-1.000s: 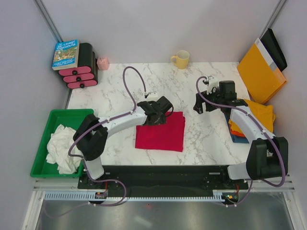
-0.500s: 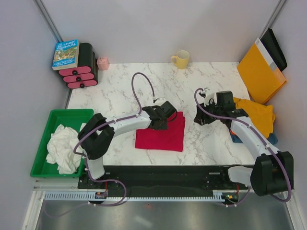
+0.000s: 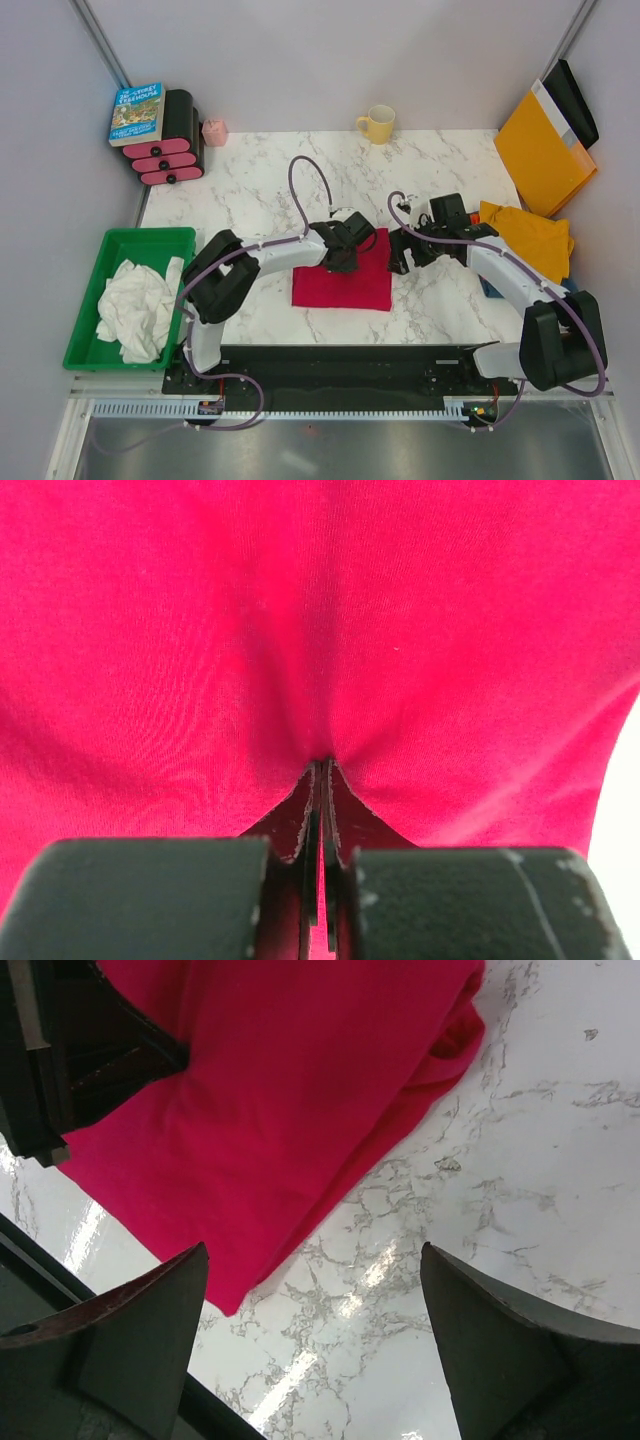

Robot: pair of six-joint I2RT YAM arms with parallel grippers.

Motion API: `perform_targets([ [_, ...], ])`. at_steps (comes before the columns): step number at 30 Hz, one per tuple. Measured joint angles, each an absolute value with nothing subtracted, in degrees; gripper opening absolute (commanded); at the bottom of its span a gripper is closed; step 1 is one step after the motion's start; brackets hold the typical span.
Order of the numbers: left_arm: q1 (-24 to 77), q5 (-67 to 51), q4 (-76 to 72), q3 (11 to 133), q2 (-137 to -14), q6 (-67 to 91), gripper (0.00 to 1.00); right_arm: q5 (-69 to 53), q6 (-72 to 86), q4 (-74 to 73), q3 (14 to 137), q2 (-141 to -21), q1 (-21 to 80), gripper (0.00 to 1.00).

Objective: Fold and stack the t-shirts
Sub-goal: Smooth out wrinkles on the folded tshirt, then put the neatly folded tshirt into the corner of the board with the right arm

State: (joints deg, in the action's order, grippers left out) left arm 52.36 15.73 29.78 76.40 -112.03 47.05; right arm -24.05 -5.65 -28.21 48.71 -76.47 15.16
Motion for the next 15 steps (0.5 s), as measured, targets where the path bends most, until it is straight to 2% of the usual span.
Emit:
perform_targets([
  [8, 51.77, 12.62, 27.94, 84.03, -117.8, 48.03, 0.02, -22.15, -4.49, -27.94, 50.3, -80.05, 15.16, 0.9],
  [15, 50.76, 11.25, 27.09, 85.01, -118.67, 49.23, 0.02, -19.03, -1.41, -27.53, 52.95, -89.06, 15.03, 0.86],
])
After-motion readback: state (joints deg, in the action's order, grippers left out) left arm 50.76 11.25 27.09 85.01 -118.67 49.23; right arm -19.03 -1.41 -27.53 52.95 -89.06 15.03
